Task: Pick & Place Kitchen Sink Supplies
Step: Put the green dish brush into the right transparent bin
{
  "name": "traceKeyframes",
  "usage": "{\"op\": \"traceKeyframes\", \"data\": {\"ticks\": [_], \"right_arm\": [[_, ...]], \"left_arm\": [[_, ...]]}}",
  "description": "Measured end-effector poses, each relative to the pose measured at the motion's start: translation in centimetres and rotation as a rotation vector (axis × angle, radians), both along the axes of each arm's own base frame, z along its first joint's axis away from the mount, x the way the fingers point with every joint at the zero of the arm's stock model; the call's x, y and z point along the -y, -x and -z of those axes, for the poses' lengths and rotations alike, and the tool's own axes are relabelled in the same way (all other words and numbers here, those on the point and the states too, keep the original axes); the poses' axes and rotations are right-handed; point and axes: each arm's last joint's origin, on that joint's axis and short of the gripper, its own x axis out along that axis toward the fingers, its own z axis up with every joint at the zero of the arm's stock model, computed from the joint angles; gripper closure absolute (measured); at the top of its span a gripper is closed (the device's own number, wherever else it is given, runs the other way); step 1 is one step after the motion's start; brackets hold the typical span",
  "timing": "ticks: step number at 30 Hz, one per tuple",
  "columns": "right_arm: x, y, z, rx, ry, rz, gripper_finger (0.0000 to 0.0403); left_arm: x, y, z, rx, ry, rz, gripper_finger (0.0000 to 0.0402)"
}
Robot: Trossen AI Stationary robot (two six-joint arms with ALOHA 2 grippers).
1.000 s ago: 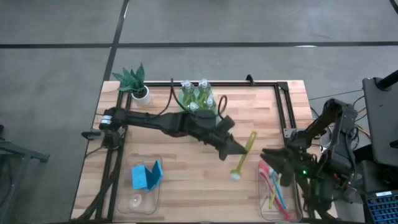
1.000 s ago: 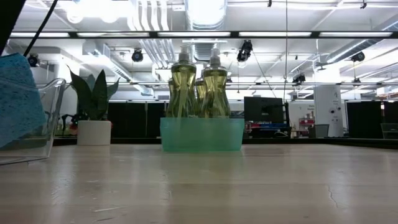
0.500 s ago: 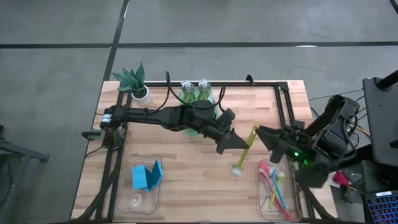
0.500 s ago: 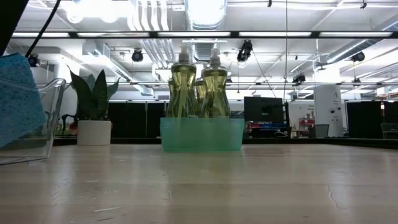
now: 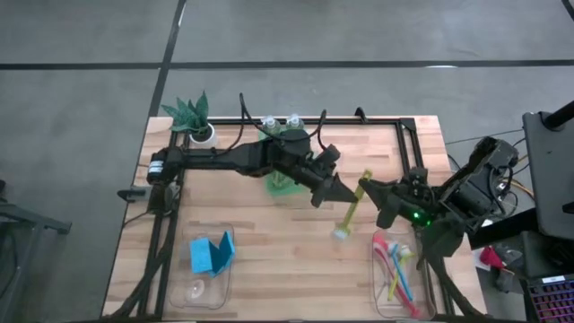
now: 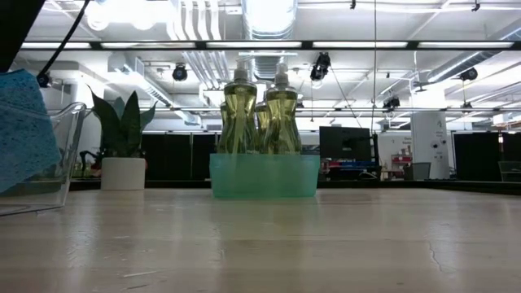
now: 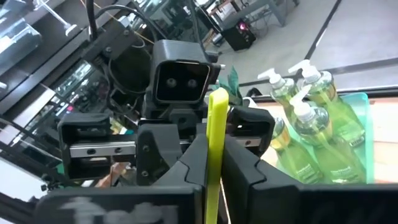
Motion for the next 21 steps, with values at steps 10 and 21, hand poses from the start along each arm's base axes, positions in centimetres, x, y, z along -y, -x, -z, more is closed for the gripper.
{"op": "traceKeyframes", "data": {"ticks": [10, 21], "right_arm": [[1.1, 1.5, -1.1, -0.041, -0.117, -0.165, 0.0385], [0.8, 3.0, 3.6, -0.595, -0.618, -0.244, 0.0386]], "left_arm": [[-0.9, 0.1, 0.0, 0.02, -0.057, 0.008, 0.0295], [-1.0, 0.6, 0.1, 0.014, -0.045, 0.264, 0.0231]]}}
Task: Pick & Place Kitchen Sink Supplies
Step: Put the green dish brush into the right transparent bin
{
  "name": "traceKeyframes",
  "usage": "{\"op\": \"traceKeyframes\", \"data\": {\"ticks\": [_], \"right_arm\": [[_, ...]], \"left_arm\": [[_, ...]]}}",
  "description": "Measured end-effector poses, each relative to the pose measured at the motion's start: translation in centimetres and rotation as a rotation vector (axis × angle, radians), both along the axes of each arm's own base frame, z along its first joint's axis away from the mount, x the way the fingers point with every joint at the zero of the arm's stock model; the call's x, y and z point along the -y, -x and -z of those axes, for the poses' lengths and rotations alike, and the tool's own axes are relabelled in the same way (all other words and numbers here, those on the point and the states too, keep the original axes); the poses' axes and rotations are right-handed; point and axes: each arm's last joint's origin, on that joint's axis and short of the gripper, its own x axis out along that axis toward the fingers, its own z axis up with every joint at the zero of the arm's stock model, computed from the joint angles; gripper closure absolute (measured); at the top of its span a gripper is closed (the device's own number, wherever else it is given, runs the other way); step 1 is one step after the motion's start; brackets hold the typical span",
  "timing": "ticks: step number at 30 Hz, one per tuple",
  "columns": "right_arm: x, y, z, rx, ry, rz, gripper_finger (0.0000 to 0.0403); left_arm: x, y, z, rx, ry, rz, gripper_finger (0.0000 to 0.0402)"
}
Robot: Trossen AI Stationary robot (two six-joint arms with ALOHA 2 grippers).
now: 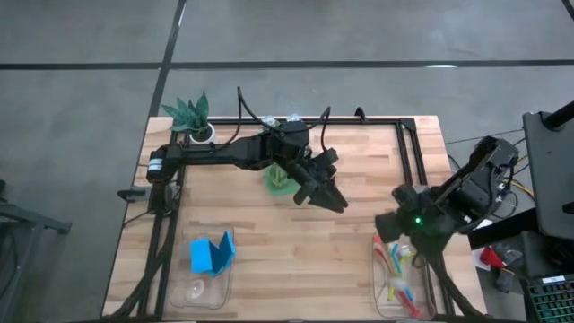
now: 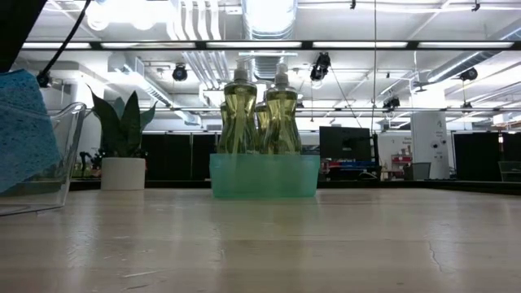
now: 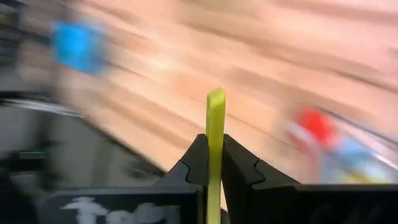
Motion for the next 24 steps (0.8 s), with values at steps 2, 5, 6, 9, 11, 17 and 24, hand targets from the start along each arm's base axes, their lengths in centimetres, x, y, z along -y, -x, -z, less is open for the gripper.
{"op": "traceKeyframes", "data": {"ticks": [2, 5, 6, 9, 11, 17, 24], "right_arm": [[-0.3, 0.4, 1.1, -0.186, -0.028, -0.007, 0.0387], [-1.1, 0.4, 2.5, -0.395, -0.027, -0.038, 0.0387], [-1.4, 0.3, 3.1, -0.448, -0.023, -0.052, 0.0386], [-2.2, -0.3, 4.6, -0.496, 0.011, -0.05, 0.0382], [-2.6, -0.7, 5.8, -0.52, 0.037, -0.03, 0.038], [-3.3, -1.4, 9.8, -0.613, 0.055, 0.042, 0.0377], [-3.5, -1.8, 13.7, -0.6, -0.001, 0.068, 0.0376]], "left_arm": [[0.1, 0.2, -0.2, 0.005, 0.002, 0.027, 0.0232], [0.1, 0.4, -0.4, 0.008, 0.004, 0.042, 0.0231], [0.1, 0.4, -0.4, 0.006, 0.006, 0.042, 0.0231], [0.1, 0.5, -0.5, 0.007, 0.01, 0.043, 0.0232], [0.1, 0.6, -0.7, 0.01, 0.009, 0.043, 0.0233], [0.1, 0.6, -0.7, 0.003, 0.017, 0.041, 0.0234], [0.0, 0.6, -0.7, -0.001, 0.021, 0.027, 0.0234]]}}
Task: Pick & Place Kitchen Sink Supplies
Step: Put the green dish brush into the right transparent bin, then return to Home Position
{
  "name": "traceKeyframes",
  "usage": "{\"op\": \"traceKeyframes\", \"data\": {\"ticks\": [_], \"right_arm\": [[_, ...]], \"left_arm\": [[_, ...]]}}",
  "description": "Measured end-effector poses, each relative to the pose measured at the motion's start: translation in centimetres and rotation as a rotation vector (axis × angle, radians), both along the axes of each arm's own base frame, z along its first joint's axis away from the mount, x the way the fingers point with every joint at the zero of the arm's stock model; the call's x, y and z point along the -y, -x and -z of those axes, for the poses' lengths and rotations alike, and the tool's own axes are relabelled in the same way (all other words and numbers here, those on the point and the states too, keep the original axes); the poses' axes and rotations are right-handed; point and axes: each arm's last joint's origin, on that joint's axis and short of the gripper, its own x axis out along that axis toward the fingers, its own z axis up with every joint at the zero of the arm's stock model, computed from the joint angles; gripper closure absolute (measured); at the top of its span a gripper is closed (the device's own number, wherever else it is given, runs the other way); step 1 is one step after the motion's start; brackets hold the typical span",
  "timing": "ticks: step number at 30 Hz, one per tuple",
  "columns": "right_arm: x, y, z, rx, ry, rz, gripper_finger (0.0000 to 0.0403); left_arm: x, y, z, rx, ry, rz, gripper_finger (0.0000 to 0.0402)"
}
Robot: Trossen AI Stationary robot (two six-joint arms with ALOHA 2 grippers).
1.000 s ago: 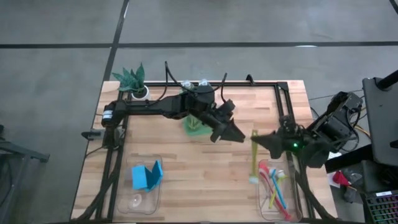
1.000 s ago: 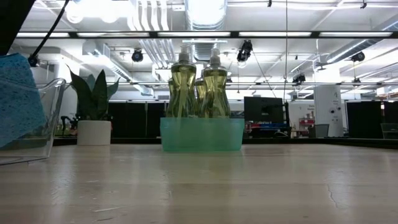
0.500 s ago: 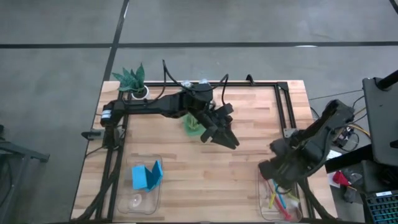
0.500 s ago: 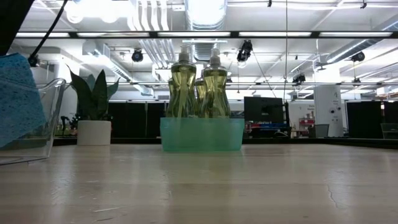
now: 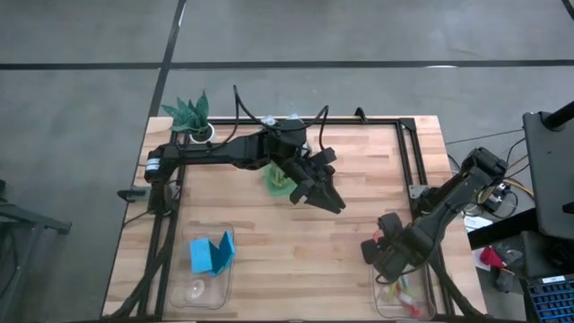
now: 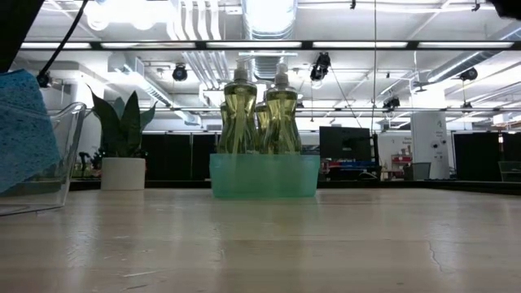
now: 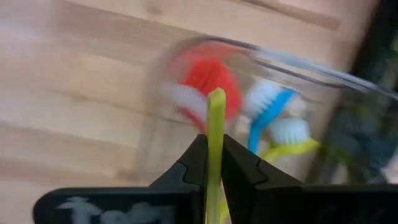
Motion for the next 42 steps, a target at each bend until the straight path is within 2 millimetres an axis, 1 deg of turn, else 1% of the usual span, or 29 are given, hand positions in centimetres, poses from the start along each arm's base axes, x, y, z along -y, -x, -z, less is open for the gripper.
{"op": "traceKeyframes", "data": {"ticks": [2, 5, 9, 12, 14, 17, 19, 21, 23, 24, 25, 27, 30, 32, 34, 37, 39, 41, 42], "right_arm": [[0.2, 0.4, 0.9, -0.057, -0.007, 0.03, 0.0372], [0.3, 0.7, 1.7, -0.083, -0.035, 0.025, 0.0357], [0.2, 0.7, 1.9, -0.056, -0.083, 0.022, 0.0312], [0.3, 0.7, 1.2, -0.038, -0.095, 0.007, 0.027], [0.0, 0.4, 0.0, 0.022, -0.114, -0.023, 0.0248], [0.0, -0.2, -1.7, 0.169, -0.049, -0.083, 0.0237], [-0.1, -1.0, -2.9, 0.325, 0.026, -0.115, 0.0248], [-0.1, -1.6, -3.6, 0.452, 0.116, -0.165, 0.0277], [-0.2, -2.0, -4.1, 0.531, 0.169, -0.222, 0.0322], [-0.1, -2.0, -4.3, 0.556, 0.201, -0.249, 0.0348], [0.0, -2.1, -4.4, 0.589, 0.24, -0.288, 0.0372], [0.0, -2.0, -4.9, 0.673, 0.337, -0.368, 0.0386], [0.4, -1.5, -5.4, 0.781, 0.502, -0.457, 0.0394], [0.9, -1.0, -5.8, 0.842, 0.578, -0.477, 0.0395], [1.6, -0.5, -5.9, 0.892, 0.624, -0.485, 0.0395], [2.7, 0.3, -5.6, 0.967, 0.657, -0.48, 0.0395], [3.3, 0.5, -5.8, 1.047, 0.627, -0.504, 0.0395], [3.7, 0.9, -5.9, 1.123, 0.559, -0.59, 0.0395], [4.0, 1.3, -5.9, 1.125, 0.565, -0.65, 0.0395]], "left_arm": [[0.0, 0.0, 0.0, 0.0, 0.0, -0.002, 0.0234], [0.0, 0.0, 0.0, -0.002, 0.002, -0.002, 0.0234], [0.0, 0.0, 0.0, -0.006, 0.007, -0.003, 0.0234], [-0.1, 0.0, 0.0, -0.006, 0.007, 0.002, 0.0234], [0.0, 0.2, -0.2, 0.0, 0.001, 0.016, 0.0235], [0.0, 0.9, -0.4, 0.007, -0.043, 0.021, 0.0247], [0.1, 1.5, -0.4, -0.006, -0.106, -0.02, 0.0271], [0.3, 2.2, -0.2, -0.038, -0.193, -0.099, 0.031], [0.4, 2.9, 0.1, -0.075, -0.294, -0.162, 0.0361], [0.5, 3.3, 0.1, -0.079, -0.342, -0.182, 0.038], [0.5, 3.6, 0.1, -0.086, -0.382, -0.191, 0.0389], [0.6, 4.3, 0.1, -0.069, -0.423, -0.184, 0.0391], [0.8, 5.6, 0.2, -0.017, -0.45, -0.18, 0.0398], [0.7, 6.7, 0.6, 0.015, -0.447, -0.234, 0.04], [0.5, 8.3, 1.3, 0.058, -0.444, -0.299, 0.04], [0.3, 11.1, 3.0, 0.144, -0.411, -0.395, 0.0401], [-0.1, 13.0, 4.3, 0.169, -0.399, -0.448, 0.0401], [-0.3, 15.2, 5.9, 0.166, -0.422, -0.453, 0.0401], [-0.4, 16.2, 6.7, 0.164, -0.455, -0.45, 0.0401]]}}
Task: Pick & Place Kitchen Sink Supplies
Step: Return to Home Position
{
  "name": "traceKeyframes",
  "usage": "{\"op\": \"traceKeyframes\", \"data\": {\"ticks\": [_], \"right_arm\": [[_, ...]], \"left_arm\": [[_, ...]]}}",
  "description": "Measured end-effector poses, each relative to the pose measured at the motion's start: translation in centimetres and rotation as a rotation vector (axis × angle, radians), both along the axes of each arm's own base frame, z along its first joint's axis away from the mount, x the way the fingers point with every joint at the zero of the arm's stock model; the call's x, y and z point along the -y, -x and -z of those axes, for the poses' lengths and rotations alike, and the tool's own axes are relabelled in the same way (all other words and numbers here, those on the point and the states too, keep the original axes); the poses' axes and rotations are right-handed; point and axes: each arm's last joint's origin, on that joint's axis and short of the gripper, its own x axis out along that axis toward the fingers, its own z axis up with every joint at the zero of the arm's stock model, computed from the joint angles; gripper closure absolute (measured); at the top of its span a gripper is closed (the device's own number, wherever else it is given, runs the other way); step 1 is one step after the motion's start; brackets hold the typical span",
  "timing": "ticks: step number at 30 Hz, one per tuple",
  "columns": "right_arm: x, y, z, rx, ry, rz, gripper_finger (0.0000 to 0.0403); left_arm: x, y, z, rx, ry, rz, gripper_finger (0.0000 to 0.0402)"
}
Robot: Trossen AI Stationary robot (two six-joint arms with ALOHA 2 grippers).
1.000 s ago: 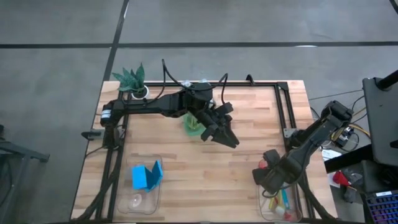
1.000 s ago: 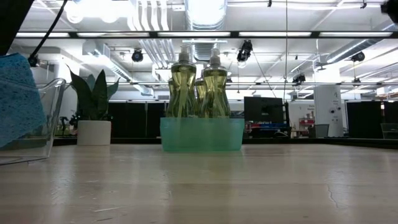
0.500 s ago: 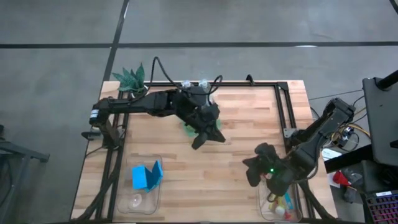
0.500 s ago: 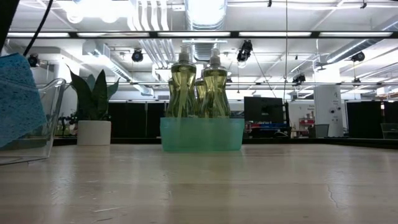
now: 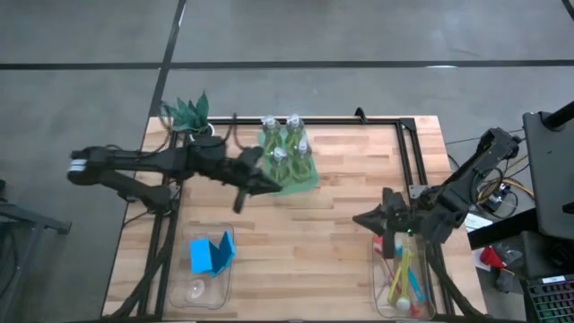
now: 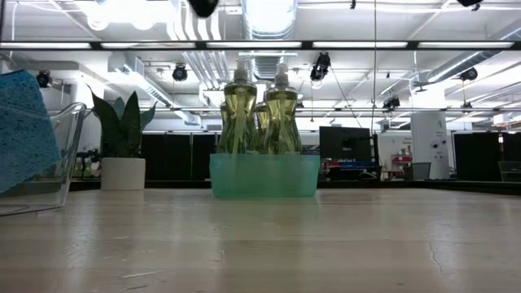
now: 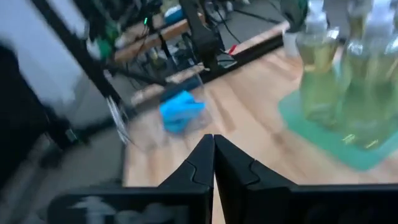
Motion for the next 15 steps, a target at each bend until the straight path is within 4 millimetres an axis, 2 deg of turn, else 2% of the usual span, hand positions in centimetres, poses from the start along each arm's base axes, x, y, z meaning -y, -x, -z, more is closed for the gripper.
{"op": "traceKeyframes", "data": {"ticks": [3, 8, 11, 15], "right_arm": [[1.2, 1.4, 0.4, -0.009, 0.134, -0.053, 0.0394], [3.1, 2.9, 1.9, -0.03, 0.254, -0.04, 0.0394], [4.2, 3.7, 3.2, -0.052, 0.301, -0.012, 0.0394], [5.1, 4.7, 4.3, -0.036, 0.319, -0.07, 0.0394]], "left_arm": [[-0.3, 3.2, 2.5, -0.04, -0.053, -0.028, 0.0398], [-0.6, 7.0, 5.7, -0.015, 0.026, -0.203, 0.0395], [-0.6, 8.5, 7.6, 0.002, -0.028, -0.197, 0.0394], [-0.4, 9.6, 9.2, 0.127, -0.083, -0.099, 0.0397]]}}
